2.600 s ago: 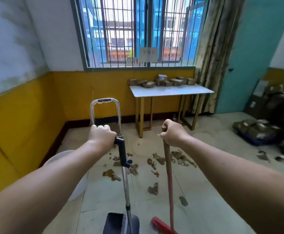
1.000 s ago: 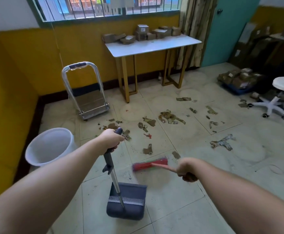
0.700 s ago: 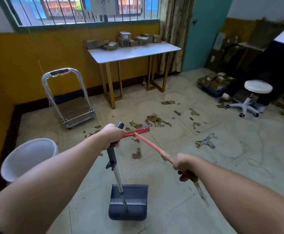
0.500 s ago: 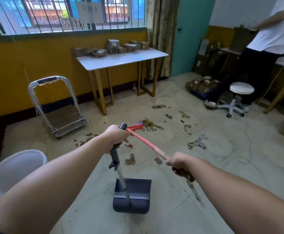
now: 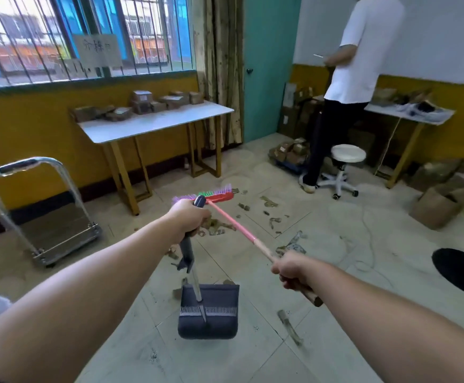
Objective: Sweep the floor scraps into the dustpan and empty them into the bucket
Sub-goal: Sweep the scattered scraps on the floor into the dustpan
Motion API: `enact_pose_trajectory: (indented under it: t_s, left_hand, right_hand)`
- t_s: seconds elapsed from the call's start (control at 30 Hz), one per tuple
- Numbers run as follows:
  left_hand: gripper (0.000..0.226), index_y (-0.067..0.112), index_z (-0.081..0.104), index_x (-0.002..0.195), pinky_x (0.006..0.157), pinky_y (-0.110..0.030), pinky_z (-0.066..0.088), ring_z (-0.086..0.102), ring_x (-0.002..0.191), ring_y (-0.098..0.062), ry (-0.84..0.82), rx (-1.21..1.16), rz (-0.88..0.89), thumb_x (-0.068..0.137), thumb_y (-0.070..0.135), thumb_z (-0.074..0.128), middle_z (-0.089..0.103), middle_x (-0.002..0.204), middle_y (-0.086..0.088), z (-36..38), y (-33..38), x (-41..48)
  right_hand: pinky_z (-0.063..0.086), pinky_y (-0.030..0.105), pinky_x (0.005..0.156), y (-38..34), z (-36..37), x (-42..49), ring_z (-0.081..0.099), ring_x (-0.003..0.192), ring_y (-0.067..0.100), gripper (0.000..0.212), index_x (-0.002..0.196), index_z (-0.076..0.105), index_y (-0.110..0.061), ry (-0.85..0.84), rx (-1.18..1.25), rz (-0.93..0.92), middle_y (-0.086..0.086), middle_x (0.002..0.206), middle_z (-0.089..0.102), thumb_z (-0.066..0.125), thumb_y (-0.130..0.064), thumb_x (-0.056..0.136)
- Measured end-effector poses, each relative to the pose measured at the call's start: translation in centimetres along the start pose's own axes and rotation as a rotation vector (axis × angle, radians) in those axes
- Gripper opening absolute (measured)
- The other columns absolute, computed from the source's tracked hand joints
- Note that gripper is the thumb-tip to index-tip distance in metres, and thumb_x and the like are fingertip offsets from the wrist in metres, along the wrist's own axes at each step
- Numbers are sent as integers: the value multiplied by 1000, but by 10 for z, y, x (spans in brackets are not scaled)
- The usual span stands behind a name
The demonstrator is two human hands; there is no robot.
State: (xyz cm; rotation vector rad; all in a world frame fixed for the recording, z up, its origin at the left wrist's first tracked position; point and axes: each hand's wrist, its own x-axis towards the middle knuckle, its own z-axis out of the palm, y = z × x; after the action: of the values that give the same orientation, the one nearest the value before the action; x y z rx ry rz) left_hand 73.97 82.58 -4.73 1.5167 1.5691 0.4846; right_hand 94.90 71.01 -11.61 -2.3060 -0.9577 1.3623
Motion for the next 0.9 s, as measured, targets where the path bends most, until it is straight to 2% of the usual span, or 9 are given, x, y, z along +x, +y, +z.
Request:
enact_pose_trajectory:
  t_s: [0.13,0.23,0.33,0.43,0.53,0.6,0.73,0.8,0.9]
  left_hand:
    - [7,10,53,97,45,-26,48,58,53,-17,-11,-114,-9,94,15,57,63,73,-10,31,31,14]
    - [12,8,53,100,50,-29,48,56,56,-19,21,-103,-18,93,18,57,61,74,-11,54,43,28]
    - [17,9,58,97,60,-31,45,51,62,-20,79,-32,-2,90,24,61,57,78,-10,70,54,42]
    - [19,8,58,97,62,-31,44,50,64,-20,100,-34,-9,88,24,62,56,80,-10,78,63,60]
    - [22,5,59,98,62,-32,44,51,65,-22,93,-42,-6,85,23,62,56,80,-11,84,76,86]
    - [19,4,59,93,60,-30,42,49,60,-21,64,-39,-3,86,21,62,55,75,-10,90,86,106]
    - [11,8,54,85,56,-29,37,41,53,-19,-39,-19,41,86,17,60,49,68,-7,110,113,155]
    - [12,8,56,88,52,-27,38,42,52,-17,-100,15,63,87,18,61,49,69,-7,123,130,180]
    - [15,7,54,92,46,-25,37,42,49,-16,-187,57,88,86,20,60,49,65,-6,146,160,211]
  right_hand:
    - [49,26,51,14,-49,19,57,57,17,17,109,51,-1,-23,-2,-24,8,75,54,47,-10,96]
    - [37,21,43,10,-79,28,45,47,12,12,104,51,-4,-15,-80,-47,4,66,49,47,-13,96]
    - [35,22,41,8,-96,39,42,46,11,18,102,50,-4,-22,-89,-80,3,64,47,48,-21,98]
    - [41,23,44,12,-101,60,46,50,12,24,107,50,-7,-9,-22,-97,5,71,51,49,-30,98]
    - [50,25,56,9,-109,84,53,57,14,21,113,50,-8,-20,112,-59,8,80,55,46,-23,99]
    - [52,25,55,-1,-120,102,56,57,15,23,116,46,-1,-72,99,-9,8,78,55,46,-14,97]
    - [37,18,36,-32,-146,149,43,41,9,19,111,50,-1,27,11,-12,4,64,48,50,-11,95]
    - [36,19,36,-41,-158,168,42,40,9,12,106,48,-4,44,-14,-1,5,64,47,48,-7,95]
    - [35,21,39,-38,-178,191,40,46,12,20,111,44,-12,59,-58,14,6,65,45,45,-2,94]
